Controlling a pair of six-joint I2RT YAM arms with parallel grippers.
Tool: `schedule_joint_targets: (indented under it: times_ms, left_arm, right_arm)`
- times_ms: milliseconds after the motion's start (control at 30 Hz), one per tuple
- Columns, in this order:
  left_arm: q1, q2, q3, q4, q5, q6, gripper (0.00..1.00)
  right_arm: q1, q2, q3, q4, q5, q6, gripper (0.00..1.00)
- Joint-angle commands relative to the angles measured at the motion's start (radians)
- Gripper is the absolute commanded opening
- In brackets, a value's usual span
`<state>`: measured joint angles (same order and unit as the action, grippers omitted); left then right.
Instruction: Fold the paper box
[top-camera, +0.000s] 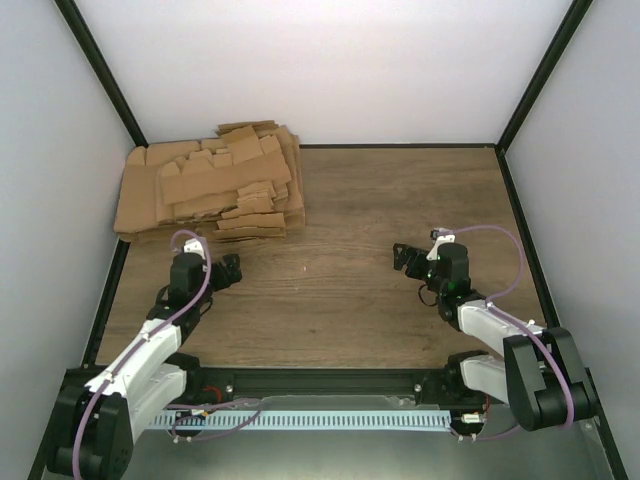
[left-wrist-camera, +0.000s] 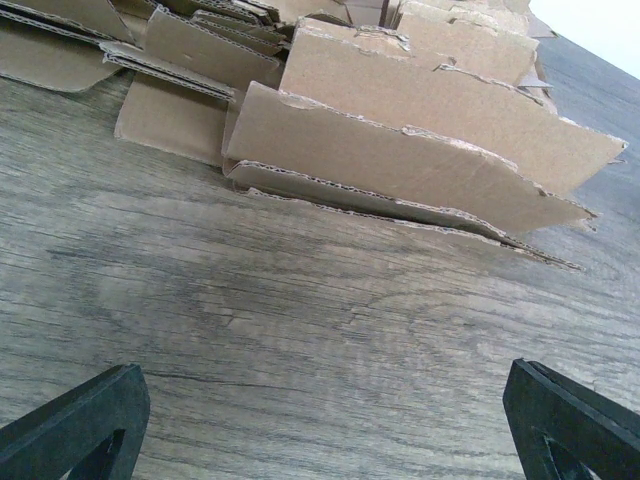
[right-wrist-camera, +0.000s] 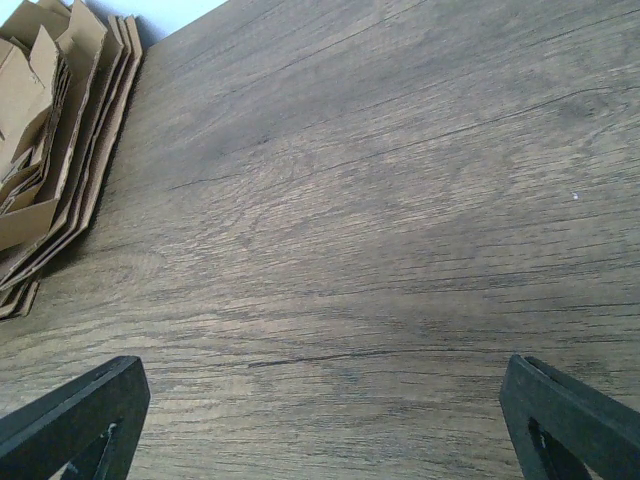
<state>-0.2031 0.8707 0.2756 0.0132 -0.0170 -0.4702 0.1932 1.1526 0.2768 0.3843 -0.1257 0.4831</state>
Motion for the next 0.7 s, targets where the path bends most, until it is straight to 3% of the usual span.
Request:
schedule_joint_targets:
  times_ms: [0, 233, 400, 667]
  left_arm:
    - [-0.002, 0.011, 0.03, 0.021, 0.019, 0.011, 1.0]
    - [-0.002, 0.094, 0.14, -0.058, -0.032, -0.003, 1.0]
    - [0.004, 0.194, 0.353, -0.193, -0.111, -0.009, 1.0]
    - [0.023, 0.513, 0.712, -0.291, -0.027, 0.097, 0.98]
  right_arm:
    - [0.013, 0.0, 0.013, 0.006, 0.023, -0.01, 1.0]
    - [0.014, 0.0, 0.014, 0.005, 0.024, -0.011, 1.0]
    - [0.014, 0.0, 0.015, 0.004, 0.025, -0.009, 1.0]
    - [0.014, -0.005, 0.013, 0.0, 0.026, -0.008, 1.0]
